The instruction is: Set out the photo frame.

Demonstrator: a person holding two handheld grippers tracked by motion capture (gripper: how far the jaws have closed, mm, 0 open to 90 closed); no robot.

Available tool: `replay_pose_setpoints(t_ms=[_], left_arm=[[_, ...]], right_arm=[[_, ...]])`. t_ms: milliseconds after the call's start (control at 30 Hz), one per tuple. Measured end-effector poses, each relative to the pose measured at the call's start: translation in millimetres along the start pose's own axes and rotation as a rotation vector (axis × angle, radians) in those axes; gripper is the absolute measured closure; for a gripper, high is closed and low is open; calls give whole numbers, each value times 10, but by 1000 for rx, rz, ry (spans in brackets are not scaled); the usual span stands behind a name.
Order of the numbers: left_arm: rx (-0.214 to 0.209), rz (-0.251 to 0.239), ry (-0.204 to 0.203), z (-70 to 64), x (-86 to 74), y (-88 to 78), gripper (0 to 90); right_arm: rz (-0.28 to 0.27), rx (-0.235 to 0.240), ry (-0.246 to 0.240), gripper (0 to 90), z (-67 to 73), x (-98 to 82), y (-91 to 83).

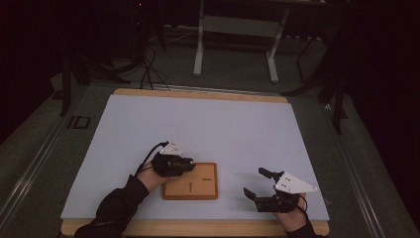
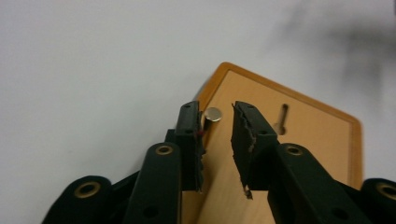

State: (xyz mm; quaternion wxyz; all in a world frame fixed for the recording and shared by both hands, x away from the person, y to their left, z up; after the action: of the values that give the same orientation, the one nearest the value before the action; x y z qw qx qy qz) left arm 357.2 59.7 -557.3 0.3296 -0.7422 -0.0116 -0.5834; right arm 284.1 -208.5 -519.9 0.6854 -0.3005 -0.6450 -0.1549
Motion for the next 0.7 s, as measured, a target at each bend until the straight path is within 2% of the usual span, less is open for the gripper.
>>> replay_pose_setpoints(t_ms=[167, 333, 367, 533, 567, 633, 700], left_arm=[[15, 13, 11, 10, -19, 46, 813], [21, 11, 36, 10, -26, 53, 830], [21, 11, 38, 11, -26, 53, 835], [11, 13, 29, 19, -22, 58, 837], [10, 17, 30, 22, -21, 57, 839], [7, 21, 20, 29, -16, 59, 839], [-7, 21, 0, 46, -10, 63, 839]], right_arm=[[22, 23, -20, 151, 65, -27, 33], [41, 54, -43, 152, 146, -50, 71], [44, 60, -47, 189, 163, -54, 81], [73, 97, -67, 223, 267, -81, 119], [91, 102, -104, 231, 334, -94, 141], [108, 114, -135, 231, 394, -103, 161], [138, 116, -204, 231, 472, -124, 191]])
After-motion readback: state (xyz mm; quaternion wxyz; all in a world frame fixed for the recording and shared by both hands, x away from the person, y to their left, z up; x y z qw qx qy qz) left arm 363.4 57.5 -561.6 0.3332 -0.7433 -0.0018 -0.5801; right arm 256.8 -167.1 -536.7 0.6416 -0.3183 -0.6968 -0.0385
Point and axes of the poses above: each handheld gripper's, and its own axes: y roughly forward along the jaws, x roughly out of its top, z roughly to its left, the point moved 7 cm from there along y, roughly forward along the jaws, and after that the axes turned 9 degrees about -z, right-handed, at the moved point
